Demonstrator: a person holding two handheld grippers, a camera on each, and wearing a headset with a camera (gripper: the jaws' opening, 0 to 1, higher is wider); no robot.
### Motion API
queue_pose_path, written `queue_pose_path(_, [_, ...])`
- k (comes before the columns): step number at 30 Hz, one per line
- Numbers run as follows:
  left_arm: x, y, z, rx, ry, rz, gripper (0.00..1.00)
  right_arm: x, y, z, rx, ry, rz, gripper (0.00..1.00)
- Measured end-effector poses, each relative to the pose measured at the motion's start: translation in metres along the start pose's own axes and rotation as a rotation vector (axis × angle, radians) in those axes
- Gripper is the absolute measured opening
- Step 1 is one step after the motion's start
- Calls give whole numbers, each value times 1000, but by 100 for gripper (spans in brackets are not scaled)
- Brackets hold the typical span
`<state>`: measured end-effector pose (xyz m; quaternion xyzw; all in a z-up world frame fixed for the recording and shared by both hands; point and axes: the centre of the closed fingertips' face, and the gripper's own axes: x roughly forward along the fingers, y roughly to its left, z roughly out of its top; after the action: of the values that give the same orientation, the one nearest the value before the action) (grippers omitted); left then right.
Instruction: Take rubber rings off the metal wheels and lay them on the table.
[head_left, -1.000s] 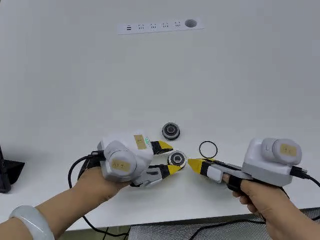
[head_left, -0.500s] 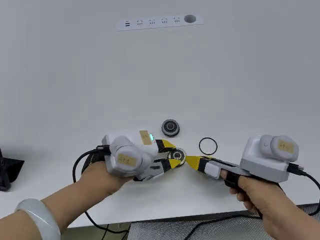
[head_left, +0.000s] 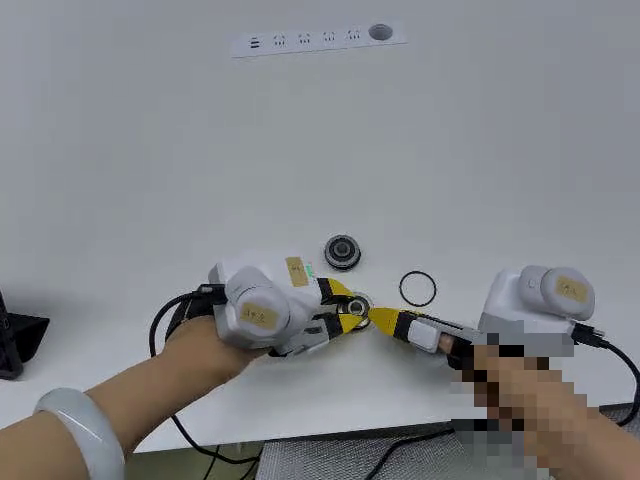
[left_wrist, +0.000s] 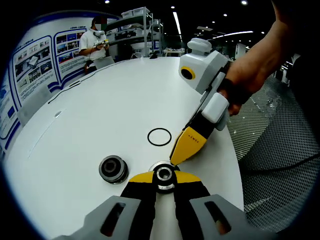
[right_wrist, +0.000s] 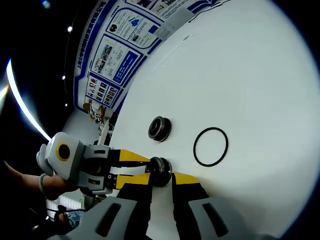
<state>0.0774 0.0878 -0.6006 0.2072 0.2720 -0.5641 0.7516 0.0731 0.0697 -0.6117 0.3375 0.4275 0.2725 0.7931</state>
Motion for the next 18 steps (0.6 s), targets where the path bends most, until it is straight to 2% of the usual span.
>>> queue_pose_path(8, [1,0,0,7,4,0,13,5,3,-1,80,-5,34,17])
queue_pose_path(13, [1,0,0,7,4,0,13,6,2,-1,105,-5,34,18])
queue_pose_path(18, [2,1,-1,5,4,2,13,6,2,-2,99,2,34,18])
